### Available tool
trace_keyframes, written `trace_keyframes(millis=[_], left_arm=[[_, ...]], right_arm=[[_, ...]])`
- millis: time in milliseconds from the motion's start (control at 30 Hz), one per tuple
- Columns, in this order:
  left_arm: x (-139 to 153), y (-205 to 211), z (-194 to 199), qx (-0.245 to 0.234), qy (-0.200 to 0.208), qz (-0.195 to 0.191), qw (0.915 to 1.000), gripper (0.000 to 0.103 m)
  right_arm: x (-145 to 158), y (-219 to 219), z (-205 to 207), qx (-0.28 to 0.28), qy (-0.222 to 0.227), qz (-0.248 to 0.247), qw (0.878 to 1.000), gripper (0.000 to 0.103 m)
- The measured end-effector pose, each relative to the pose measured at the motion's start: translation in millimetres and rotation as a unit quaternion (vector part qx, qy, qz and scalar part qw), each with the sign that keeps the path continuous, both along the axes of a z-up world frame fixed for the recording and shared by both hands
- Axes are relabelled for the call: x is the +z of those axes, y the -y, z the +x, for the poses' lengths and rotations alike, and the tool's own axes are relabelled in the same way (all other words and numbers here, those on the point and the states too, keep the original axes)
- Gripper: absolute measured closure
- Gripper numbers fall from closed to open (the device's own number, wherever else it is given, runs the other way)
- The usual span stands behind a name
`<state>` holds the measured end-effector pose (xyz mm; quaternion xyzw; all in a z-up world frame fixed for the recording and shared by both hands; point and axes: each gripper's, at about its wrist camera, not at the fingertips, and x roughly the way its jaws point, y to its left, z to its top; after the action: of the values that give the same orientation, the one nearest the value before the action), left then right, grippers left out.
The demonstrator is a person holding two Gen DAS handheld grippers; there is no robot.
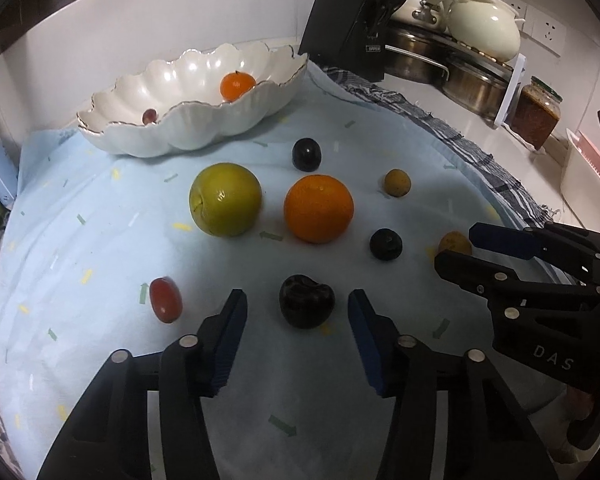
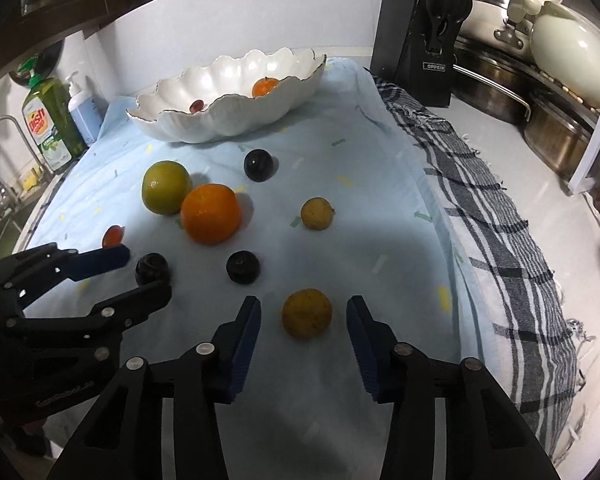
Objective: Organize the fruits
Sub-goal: 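Grasp the small yellow fruit with the right gripper while the left grasps the black plum, then carry the yellow fruit with the right gripper while the left carries the plum over the bowl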
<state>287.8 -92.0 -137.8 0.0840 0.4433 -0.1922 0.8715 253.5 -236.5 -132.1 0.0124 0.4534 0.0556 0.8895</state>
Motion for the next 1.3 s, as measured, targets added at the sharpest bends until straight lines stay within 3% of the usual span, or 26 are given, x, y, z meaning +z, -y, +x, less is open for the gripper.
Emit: trace_keyframes(millis=[133,300,633,1300], left_arm=[[-4,0,2,0.001,-0.008,-0.002,1.0000,0.066],[-5,2,3,-0.007,-0.014,-0.011,0.9998,0.074],[0,0,1,-0.002,-0.005,-0.013,0.9999,0.075],[54,-31,-1,0.027,0.057,-0.037,0.9973,0.075]], right_arm=[[-4,-2,2,0.004,-0.007,-0.002,1.000,0.066],[-6,-2,3,0.004,-0.011,-0.011,1.000,0.075],[2,-4,0,0.008,0.002,-0.009,1.000,0.075],[55,-31,5,0.028,0.071,0.011,0.997,0.075]])
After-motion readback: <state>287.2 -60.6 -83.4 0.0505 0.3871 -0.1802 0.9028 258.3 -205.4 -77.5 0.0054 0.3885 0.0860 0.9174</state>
